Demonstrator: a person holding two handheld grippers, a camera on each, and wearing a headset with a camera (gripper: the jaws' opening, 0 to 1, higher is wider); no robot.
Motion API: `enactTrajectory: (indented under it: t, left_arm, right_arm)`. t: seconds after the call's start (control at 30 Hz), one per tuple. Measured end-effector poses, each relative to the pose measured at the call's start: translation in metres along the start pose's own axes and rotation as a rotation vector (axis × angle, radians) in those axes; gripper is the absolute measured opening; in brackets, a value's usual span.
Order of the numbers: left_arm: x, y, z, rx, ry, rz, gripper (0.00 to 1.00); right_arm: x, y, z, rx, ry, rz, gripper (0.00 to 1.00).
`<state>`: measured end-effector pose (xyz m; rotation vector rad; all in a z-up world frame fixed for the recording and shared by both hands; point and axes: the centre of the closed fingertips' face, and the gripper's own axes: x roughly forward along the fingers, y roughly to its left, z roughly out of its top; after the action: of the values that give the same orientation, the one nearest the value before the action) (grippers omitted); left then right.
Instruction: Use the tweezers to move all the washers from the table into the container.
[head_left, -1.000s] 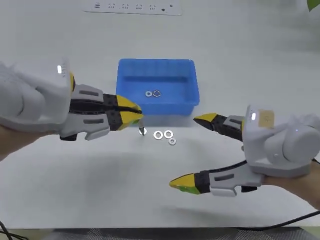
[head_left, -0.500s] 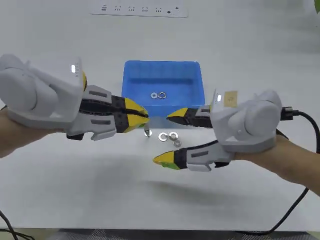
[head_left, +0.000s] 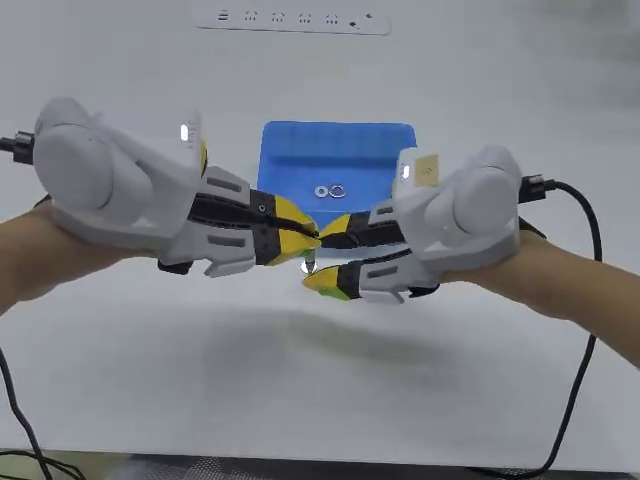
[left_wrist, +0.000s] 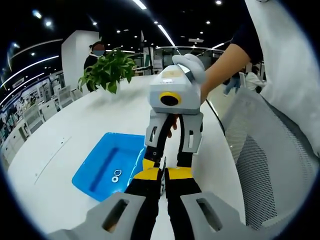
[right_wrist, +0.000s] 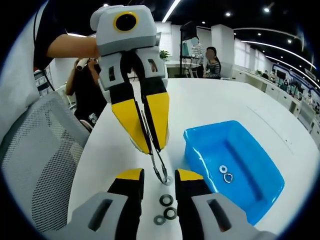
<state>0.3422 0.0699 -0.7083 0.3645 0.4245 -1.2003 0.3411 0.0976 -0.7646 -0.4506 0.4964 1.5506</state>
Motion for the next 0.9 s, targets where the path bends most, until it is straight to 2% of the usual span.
enactTrajectory:
  t: [0.17,0.3,0.6,0.7,0.9]
  left_arm:
    - [-0.0021,0.0001,-0.0019,-0.004,0.005,0.0,0.06]
    - [-0.0027,-0.0006,-0.0028,-0.003,0.011,-0.005,0.07]
    - [-0.0041,-0.0018,-0.0055,-0.002,0.027,-0.01,0.07]
    - [-0.0039,-0.0013,-0.0057,-0.01,0.038,-0.013,0.07]
    - [-0.0008,0.0026,-0.0076,0.015,0.081,0.007,0.08]
  right_arm:
    - [0.004,0.0035,0.0049,-0.026,0.004,0.023,0.18]
    - [0.007,0.0037,0.0032,-0.043,0.023,0.032,0.15]
    - [0.0078,0.0032,0.0043,-0.063,0.019,0.04,0.12]
    - [0.0082,0.0031,0.0039,-0.088,0.016,0.033,0.11]
    - [0.0088,0.0003,0.0052,-0.115,0.011,-0.01,0.1]
